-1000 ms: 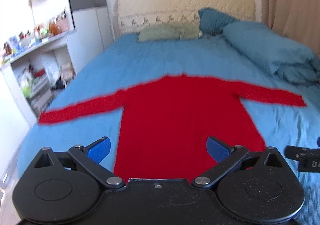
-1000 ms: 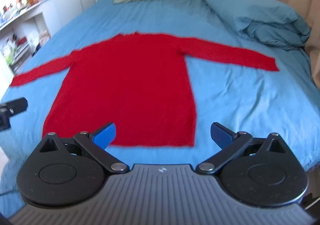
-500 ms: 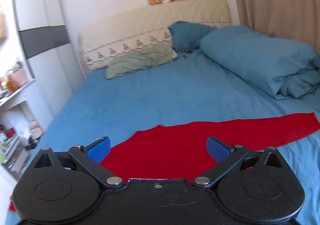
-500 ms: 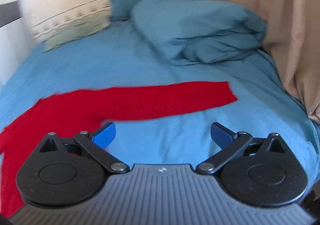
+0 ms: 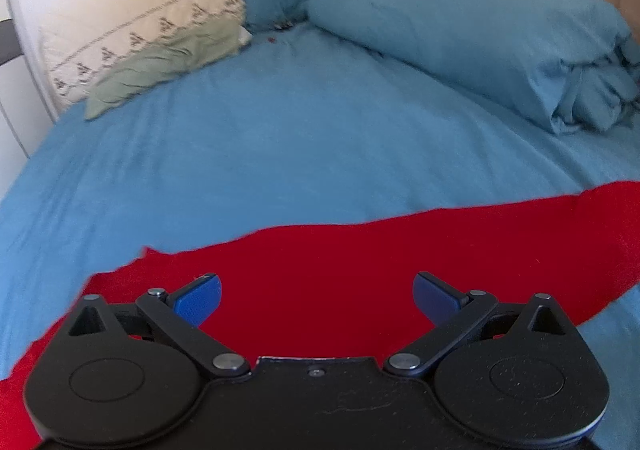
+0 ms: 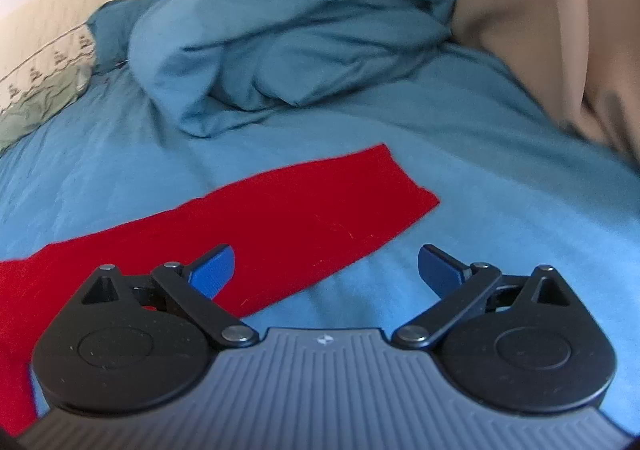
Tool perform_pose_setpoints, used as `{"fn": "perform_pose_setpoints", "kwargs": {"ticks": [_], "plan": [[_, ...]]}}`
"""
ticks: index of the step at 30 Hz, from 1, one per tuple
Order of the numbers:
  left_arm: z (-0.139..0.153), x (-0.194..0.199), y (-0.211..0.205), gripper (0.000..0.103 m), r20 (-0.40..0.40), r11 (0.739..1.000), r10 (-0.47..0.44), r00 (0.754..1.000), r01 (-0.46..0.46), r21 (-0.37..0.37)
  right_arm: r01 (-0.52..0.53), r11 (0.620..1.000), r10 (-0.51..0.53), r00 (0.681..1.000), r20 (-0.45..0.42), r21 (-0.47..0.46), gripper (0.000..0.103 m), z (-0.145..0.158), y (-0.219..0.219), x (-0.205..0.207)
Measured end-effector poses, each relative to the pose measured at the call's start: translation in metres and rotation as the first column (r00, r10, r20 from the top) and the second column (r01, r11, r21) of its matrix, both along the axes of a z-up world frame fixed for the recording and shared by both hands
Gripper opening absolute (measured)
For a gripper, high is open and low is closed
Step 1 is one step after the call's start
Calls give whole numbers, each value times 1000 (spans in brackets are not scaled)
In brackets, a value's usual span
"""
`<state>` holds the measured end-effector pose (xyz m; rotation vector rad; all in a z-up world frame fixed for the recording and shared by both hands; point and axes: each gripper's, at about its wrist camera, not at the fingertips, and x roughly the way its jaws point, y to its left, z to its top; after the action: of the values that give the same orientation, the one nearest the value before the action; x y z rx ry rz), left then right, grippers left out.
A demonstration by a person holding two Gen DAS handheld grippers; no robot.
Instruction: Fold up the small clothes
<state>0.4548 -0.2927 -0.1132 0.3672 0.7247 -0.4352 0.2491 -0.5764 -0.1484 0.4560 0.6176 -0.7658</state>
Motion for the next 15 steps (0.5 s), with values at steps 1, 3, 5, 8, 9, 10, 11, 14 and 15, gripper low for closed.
{"fn": "perform_pose_setpoints", "kwargs": {"ticks": [1, 3, 5, 8, 9, 10, 11, 14, 15], "plan": [[-6, 4, -7, 103, -18, 1000, -3, 1000, 3, 7, 8, 1000, -8, 1000, -4, 17, 103, -6, -5, 2], [-17, 13, -17, 103, -59, 1000, 4, 998, -3, 20, 31, 999, -31, 999, -12, 40, 101, -15, -13, 6], [-29, 22, -23, 103, -110, 1000, 8, 994, -5, 23, 62, 996, -62, 998, -7, 64, 97, -23, -20, 7], [-46, 32, -33, 103, -159, 998, 16, 987, -5, 69, 92, 995, -93, 996, 17, 48, 88, -26, -26, 7], [-52, 34, -36, 103, -170, 996, 12, 985, 2, 84, 95, 995, -95, 995, 13, 42, 83, -26, -27, 9], [-56, 36, -37, 103, -177, 996, 8, 984, 8, 89, 97, 995, -97, 995, 8, 35, 79, -26, -30, 12], [-58, 37, -38, 103, -180, 996, 7, 984, 8, 84, 99, 995, -99, 995, 2, 34, 73, -26, -32, 14], [-61, 43, -34, 103, -213, 999, 27, 977, -17, 50, 96, 995, -95, 995, -27, 26, 46, -23, -37, 22], [-61, 46, -33, 103, -226, 999, 33, 974, -24, 43, 91, 996, -90, 995, -44, 20, 33, -20, -38, 25]]}}
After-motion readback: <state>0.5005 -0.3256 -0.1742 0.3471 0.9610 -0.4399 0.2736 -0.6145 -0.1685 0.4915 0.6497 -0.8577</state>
